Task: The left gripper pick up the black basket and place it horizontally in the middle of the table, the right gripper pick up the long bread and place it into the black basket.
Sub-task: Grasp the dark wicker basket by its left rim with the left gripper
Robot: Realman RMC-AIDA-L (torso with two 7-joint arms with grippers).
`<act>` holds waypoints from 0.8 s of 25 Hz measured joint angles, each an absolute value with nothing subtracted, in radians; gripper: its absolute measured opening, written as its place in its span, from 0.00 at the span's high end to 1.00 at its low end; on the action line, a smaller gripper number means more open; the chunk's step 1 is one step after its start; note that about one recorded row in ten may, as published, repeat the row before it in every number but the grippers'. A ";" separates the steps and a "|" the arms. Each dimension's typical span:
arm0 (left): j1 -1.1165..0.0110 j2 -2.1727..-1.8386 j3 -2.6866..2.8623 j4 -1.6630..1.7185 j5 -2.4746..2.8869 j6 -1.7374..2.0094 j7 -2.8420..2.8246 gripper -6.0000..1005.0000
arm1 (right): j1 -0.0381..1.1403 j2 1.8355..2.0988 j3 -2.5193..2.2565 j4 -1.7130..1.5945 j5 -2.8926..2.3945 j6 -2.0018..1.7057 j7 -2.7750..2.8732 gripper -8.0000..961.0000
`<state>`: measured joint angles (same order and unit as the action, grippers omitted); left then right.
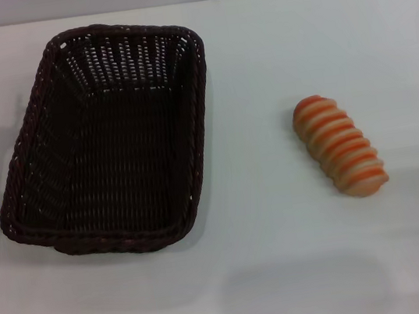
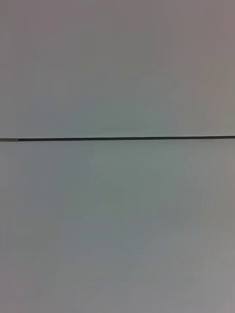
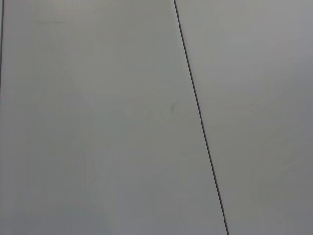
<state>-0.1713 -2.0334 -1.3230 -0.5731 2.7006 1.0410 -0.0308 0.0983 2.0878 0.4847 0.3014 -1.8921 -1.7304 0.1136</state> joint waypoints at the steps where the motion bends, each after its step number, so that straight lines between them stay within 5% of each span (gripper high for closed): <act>1: -0.158 -2.025 -1.323 -0.624 2.701 0.984 -0.029 0.20 | 0.098 2.088 0.485 0.302 -1.892 -1.731 0.114 0.22; 10: -0.101 -2.025 -1.383 -0.783 2.757 0.856 -0.003 0.22 | 0.096 2.088 0.485 0.302 -1.893 -1.728 0.115 0.22; 20: 0.037 -1.967 -1.431 -1.357 2.883 0.234 0.000 0.25 | 0.099 2.083 0.485 0.300 -1.894 -1.725 0.126 0.22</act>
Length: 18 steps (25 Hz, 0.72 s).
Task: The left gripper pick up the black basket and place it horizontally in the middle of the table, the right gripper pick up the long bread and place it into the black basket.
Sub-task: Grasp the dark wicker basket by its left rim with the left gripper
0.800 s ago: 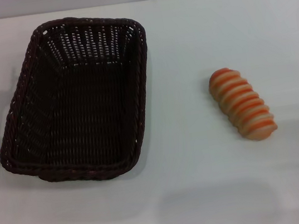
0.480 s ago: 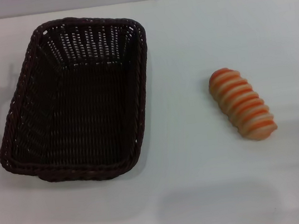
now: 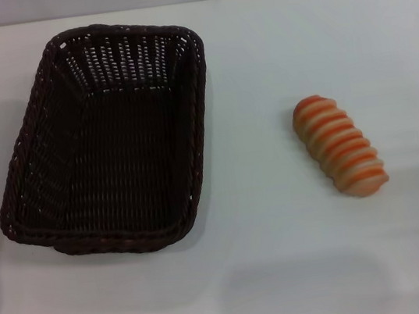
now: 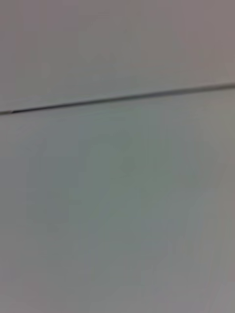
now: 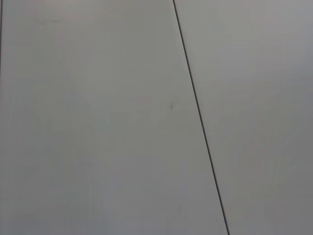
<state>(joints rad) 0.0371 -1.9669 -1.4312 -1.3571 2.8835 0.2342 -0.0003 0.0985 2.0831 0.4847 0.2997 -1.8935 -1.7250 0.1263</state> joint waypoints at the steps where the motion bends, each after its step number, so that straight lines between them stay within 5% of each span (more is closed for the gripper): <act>1: 0.044 -1.954 -1.437 -1.443 2.883 0.112 -0.003 0.25 | 0.098 2.083 0.485 0.299 -1.894 -1.725 0.127 0.22; 5: 0.043 -1.932 -1.457 -1.724 2.882 -0.322 0.035 0.26 | 0.099 2.083 0.485 0.299 -1.893 -1.725 0.127 0.22; 6: 0.036 -1.946 -1.473 -1.791 2.881 -0.451 0.065 0.26 | 0.099 2.083 0.485 0.299 -1.894 -1.725 0.127 0.22; 8: -0.012 -2.046 -1.556 -1.930 2.881 -0.800 0.201 0.26 | 0.100 2.084 0.485 0.298 -1.894 -1.722 0.127 0.22; 9: -0.025 -2.058 -1.569 -1.939 2.881 -0.854 0.224 0.27 | 0.101 2.084 0.485 0.297 -1.894 -1.719 0.127 0.22; 18: -0.123 -2.065 -1.571 -1.798 2.864 -0.989 0.242 0.24 | 0.099 2.085 0.485 0.297 -1.890 -1.699 0.137 0.22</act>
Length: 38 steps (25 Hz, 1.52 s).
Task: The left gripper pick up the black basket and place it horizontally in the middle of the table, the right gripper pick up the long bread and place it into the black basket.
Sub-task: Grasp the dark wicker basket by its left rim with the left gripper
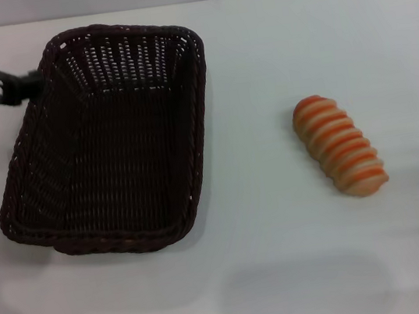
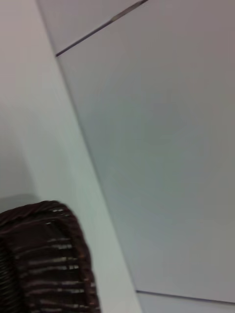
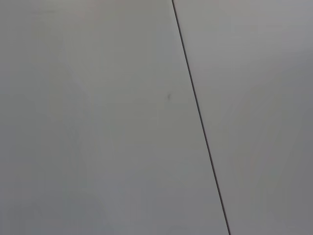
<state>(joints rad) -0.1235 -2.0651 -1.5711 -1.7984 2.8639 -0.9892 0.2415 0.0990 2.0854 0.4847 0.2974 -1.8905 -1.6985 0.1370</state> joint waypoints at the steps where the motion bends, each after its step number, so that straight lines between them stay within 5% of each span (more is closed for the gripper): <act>1: -0.123 -2.065 -1.571 -1.798 2.864 -0.989 0.242 0.23 | 0.099 2.085 0.485 0.297 -1.890 -1.699 0.137 0.22; 15: -0.247 -2.065 -1.586 -1.557 2.861 -1.028 0.209 0.21 | 0.102 2.086 0.471 0.300 -1.893 -1.692 0.137 0.22; 31: -0.293 -2.061 -1.612 -1.605 2.820 -1.142 0.358 0.51 | 0.112 2.082 0.461 0.299 -1.893 -1.699 0.137 0.22; 35: -0.343 -2.060 -1.746 -1.603 2.612 -1.215 0.608 0.71 | 0.107 2.082 0.462 0.301 -1.893 -1.701 0.137 0.22; 38: -0.383 -2.059 -1.807 -1.587 2.563 -1.265 0.690 0.73 | 0.104 2.082 0.462 0.301 -1.893 -1.706 0.137 0.22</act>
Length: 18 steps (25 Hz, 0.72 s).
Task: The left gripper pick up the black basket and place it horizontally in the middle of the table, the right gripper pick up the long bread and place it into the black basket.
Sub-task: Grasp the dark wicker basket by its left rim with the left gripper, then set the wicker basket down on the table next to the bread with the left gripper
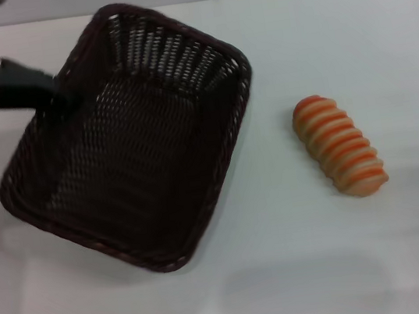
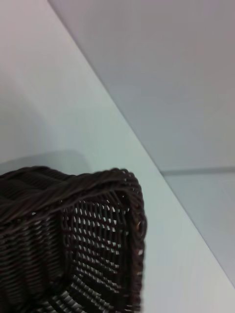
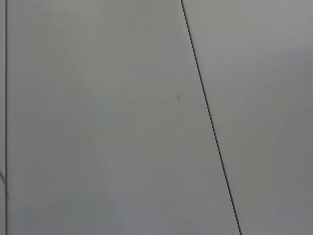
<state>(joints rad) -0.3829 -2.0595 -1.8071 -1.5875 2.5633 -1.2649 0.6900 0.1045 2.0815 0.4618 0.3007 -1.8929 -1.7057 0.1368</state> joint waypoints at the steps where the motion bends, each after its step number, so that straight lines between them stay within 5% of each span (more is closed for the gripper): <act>1: -0.407 -2.059 -1.839 -1.576 2.548 -1.298 0.734 0.74 | 0.104 2.082 0.462 0.300 -1.893 -1.709 0.137 0.22; 12: -0.782 -2.029 -2.164 -1.195 2.435 -1.697 1.207 0.80 | 0.093 2.082 0.450 0.295 -1.893 -1.738 0.192 0.22; 18: -0.858 -2.021 -2.159 -1.071 2.438 -1.724 1.312 0.80 | 0.090 2.083 0.435 0.295 -1.893 -1.755 0.192 0.22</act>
